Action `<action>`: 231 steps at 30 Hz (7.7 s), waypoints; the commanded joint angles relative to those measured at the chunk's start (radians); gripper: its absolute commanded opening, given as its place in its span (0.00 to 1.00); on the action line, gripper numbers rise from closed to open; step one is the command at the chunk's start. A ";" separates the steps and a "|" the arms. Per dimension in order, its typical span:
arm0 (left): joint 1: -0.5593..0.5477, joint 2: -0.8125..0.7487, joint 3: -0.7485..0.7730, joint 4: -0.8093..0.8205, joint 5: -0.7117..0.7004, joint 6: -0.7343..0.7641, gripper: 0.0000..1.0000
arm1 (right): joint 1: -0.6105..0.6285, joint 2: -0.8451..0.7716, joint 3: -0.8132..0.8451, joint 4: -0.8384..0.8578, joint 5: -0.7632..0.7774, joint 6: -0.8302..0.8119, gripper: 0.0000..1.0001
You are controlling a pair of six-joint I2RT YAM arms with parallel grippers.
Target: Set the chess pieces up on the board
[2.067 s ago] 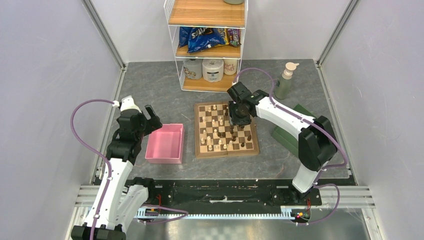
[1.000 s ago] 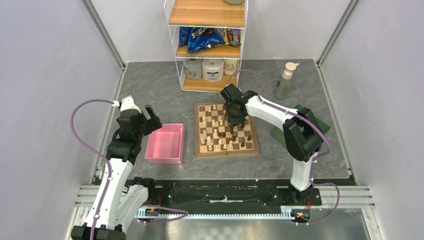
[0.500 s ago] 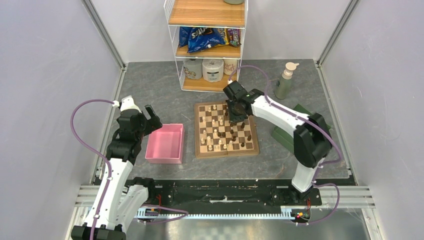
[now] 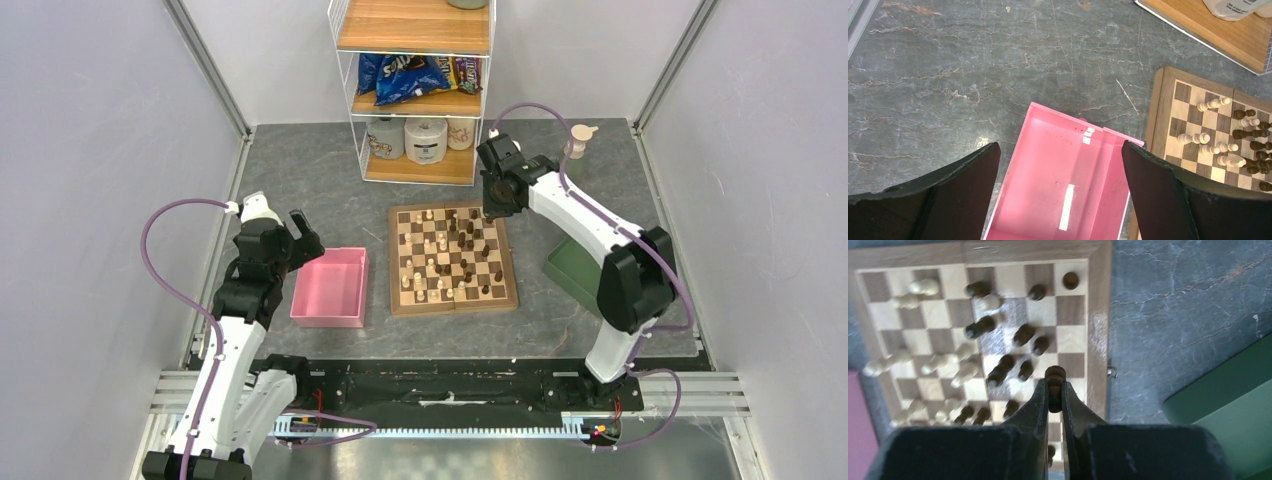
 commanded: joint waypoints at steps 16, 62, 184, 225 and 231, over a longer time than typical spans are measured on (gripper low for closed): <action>-0.001 -0.005 0.010 0.028 -0.006 -0.027 0.99 | -0.085 0.266 0.149 0.066 -0.029 0.022 0.08; -0.002 -0.004 0.014 0.025 -0.016 -0.024 0.99 | -0.069 0.117 0.129 0.061 -0.060 0.000 0.45; -0.002 0.008 0.016 0.024 -0.005 -0.027 0.99 | -0.085 0.188 -0.031 0.108 -0.048 0.054 0.30; -0.002 0.003 0.017 0.023 -0.002 -0.026 0.99 | -0.011 0.080 -0.150 0.057 -0.087 0.086 0.31; -0.001 0.002 0.016 0.024 -0.001 -0.026 0.99 | -0.012 0.086 -0.147 0.040 -0.087 0.077 0.19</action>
